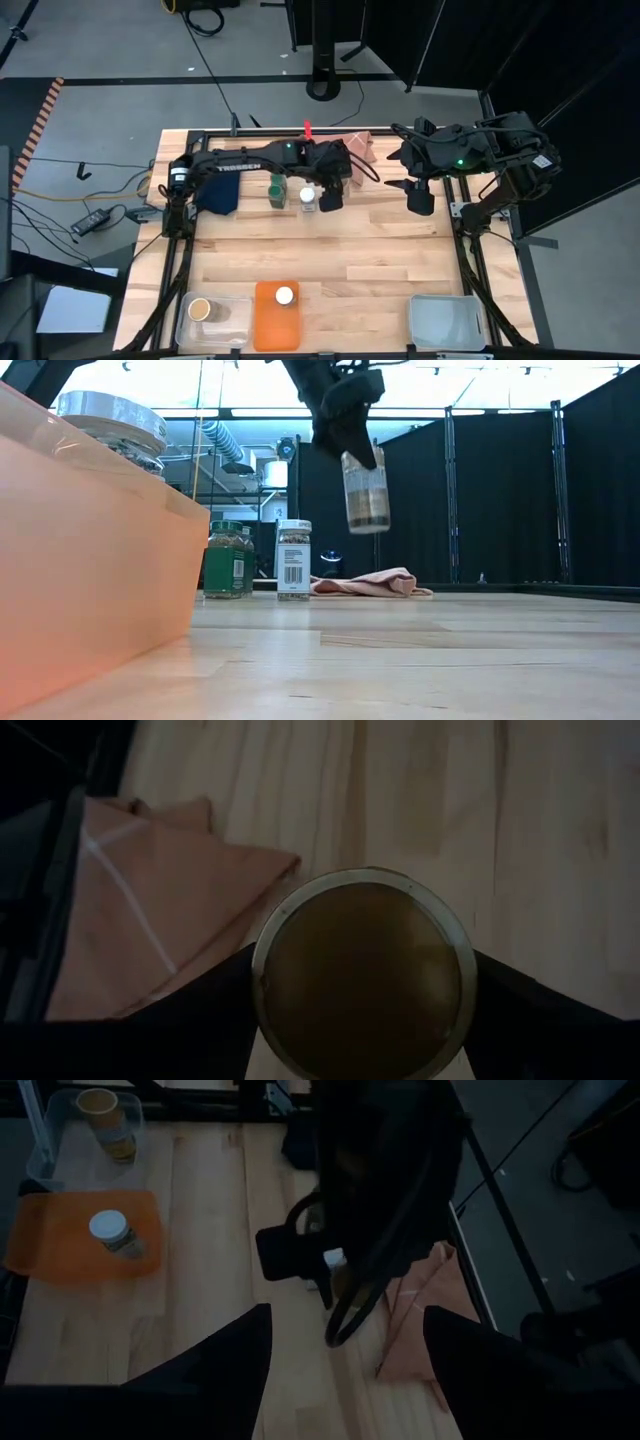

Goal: Sort spices by type
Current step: Put the gold seasoning bottle into the transparent bin

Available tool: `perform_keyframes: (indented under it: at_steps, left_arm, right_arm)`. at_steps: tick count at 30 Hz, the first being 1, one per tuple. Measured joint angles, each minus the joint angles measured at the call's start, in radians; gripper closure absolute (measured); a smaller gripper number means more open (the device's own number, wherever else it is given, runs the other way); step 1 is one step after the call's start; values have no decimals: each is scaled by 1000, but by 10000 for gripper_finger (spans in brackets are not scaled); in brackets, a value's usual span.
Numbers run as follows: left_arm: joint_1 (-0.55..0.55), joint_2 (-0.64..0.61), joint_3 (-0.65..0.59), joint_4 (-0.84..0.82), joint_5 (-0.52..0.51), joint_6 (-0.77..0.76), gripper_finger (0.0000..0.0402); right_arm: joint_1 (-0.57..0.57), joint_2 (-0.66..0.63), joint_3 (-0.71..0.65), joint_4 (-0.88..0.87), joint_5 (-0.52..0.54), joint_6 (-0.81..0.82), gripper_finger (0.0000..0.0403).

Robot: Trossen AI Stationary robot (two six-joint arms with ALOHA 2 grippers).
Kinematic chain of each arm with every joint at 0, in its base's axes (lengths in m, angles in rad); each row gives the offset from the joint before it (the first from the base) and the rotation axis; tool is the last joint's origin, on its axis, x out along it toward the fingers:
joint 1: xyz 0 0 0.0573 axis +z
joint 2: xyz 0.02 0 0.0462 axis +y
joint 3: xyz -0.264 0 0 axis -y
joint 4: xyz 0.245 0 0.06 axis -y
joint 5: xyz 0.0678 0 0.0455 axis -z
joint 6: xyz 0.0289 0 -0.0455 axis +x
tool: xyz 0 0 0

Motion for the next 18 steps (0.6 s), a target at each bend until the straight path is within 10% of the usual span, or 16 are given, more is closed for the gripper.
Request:
perform_keyframes:
  at_steps: [18]
  left_arm:
    - [-21,-2,222,-214,-7,0,132]
  right_arm:
    - [0,0,0,0,0,0,144]
